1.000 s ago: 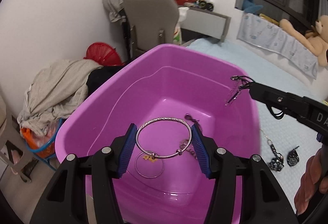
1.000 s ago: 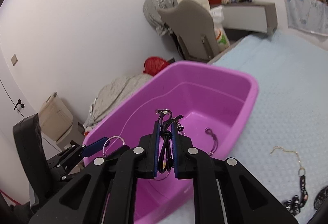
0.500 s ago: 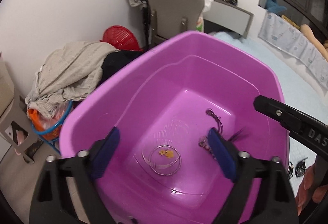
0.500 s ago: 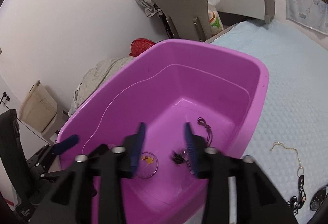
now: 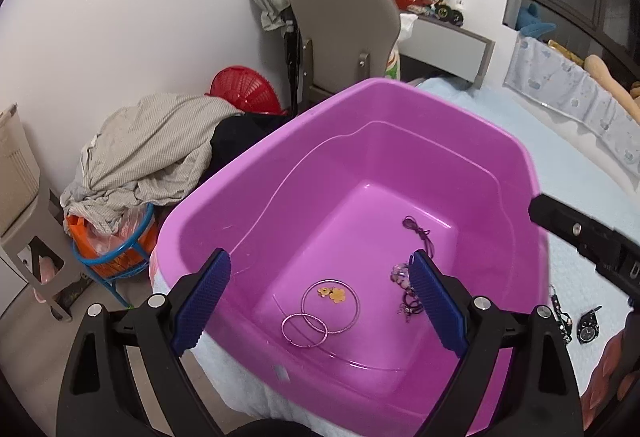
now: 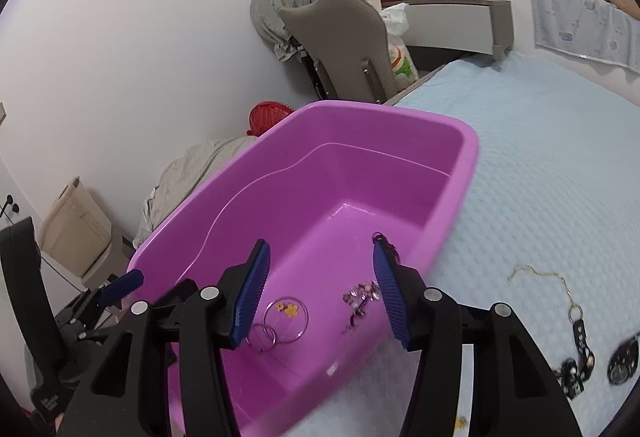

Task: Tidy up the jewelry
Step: 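Open right tool dropping the necklace while left tool releases the bangle into the tub, then move both open tools from the tub back over the remaining jewelry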

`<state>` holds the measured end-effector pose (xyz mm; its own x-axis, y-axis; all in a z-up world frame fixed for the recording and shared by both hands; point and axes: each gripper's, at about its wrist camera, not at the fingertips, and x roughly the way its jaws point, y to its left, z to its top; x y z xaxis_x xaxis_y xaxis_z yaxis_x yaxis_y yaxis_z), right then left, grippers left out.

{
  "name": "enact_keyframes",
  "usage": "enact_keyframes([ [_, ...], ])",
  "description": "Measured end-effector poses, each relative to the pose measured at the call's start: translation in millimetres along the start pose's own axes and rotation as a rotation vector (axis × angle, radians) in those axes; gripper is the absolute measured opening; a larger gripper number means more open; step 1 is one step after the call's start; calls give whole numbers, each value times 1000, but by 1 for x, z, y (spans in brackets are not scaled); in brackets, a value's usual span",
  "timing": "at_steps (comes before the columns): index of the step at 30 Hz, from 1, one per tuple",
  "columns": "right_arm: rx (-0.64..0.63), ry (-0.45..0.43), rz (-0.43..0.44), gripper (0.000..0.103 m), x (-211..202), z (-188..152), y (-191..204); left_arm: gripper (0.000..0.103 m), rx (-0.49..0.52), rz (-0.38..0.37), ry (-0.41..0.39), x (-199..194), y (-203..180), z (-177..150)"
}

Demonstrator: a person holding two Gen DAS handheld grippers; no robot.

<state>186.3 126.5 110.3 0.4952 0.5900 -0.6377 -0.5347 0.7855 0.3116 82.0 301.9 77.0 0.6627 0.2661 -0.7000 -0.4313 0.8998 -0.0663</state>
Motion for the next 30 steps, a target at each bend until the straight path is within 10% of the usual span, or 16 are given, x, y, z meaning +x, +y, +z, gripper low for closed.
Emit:
enact_keyframes([
  [30,246,-62,-353,59,-214,-232,-162,91,196,-338,5,-101,-151,-107],
])
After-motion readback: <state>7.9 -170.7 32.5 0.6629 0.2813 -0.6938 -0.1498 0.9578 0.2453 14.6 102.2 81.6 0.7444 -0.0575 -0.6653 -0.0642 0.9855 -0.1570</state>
